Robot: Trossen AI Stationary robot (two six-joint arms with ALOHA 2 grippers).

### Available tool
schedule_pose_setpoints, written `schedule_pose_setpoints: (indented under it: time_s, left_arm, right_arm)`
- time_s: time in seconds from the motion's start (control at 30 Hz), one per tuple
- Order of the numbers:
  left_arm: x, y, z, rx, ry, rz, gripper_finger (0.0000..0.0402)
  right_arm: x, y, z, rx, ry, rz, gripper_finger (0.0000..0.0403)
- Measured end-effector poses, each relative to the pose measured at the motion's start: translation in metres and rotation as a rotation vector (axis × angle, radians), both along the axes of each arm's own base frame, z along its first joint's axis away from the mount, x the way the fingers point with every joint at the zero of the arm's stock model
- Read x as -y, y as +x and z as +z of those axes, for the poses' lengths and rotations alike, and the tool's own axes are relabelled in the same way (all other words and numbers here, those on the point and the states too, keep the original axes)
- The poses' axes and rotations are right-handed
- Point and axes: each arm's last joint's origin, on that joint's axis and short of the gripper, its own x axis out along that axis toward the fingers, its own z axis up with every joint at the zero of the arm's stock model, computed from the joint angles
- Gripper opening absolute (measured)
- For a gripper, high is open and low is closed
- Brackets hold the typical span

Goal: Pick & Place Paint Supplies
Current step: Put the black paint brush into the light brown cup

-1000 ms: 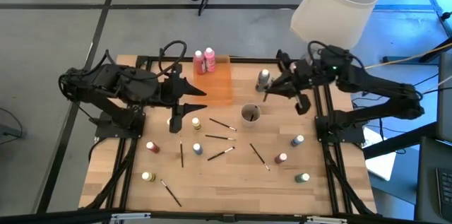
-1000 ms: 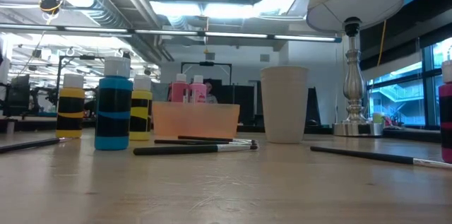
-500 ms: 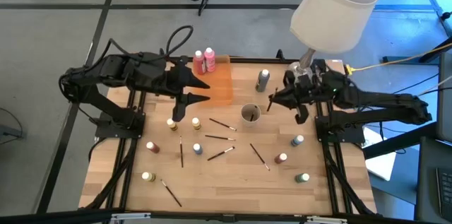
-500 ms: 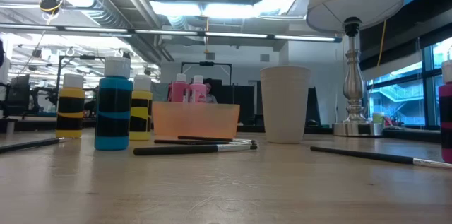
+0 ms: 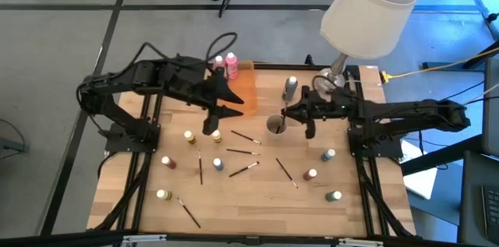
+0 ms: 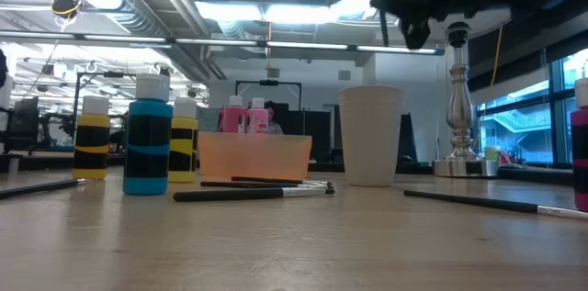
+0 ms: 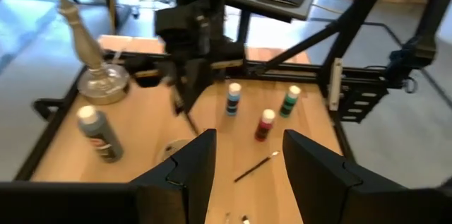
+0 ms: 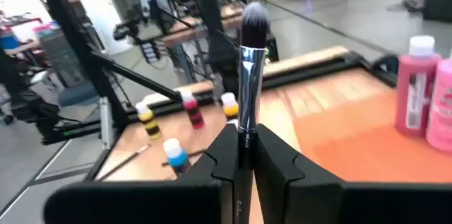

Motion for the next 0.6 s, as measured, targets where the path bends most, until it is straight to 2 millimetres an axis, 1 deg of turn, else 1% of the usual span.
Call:
schedule_pose_setpoints:
  time_s: [0.07,0.27,0.5,0.6]
  left_arm:
    - [0.0,0.004,-0.002,-0.001,-0.017,-0.008,0.0161]
    - [0.0,0.007,-0.002,0.002,-0.044,-0.006,0.0161]
    - [0.001,0.008,0.0,0.027,-0.063,-0.002,0.0161]
    - [0.001,0.008,0.001,0.032,-0.068,0.001,0.0161]
  right_arm:
    - [0.0,0.004,-0.005,-0.02,0.004,0.001,0.0026]
    - [0.001,0.013,-0.019,-0.083,-0.009,0.007,0.0026]
    - [0.002,0.021,-0.032,-0.144,-0.023,0.009,0.0026]
    - [0.003,0.023,-0.037,-0.167,-0.031,-0.017,0.0026]
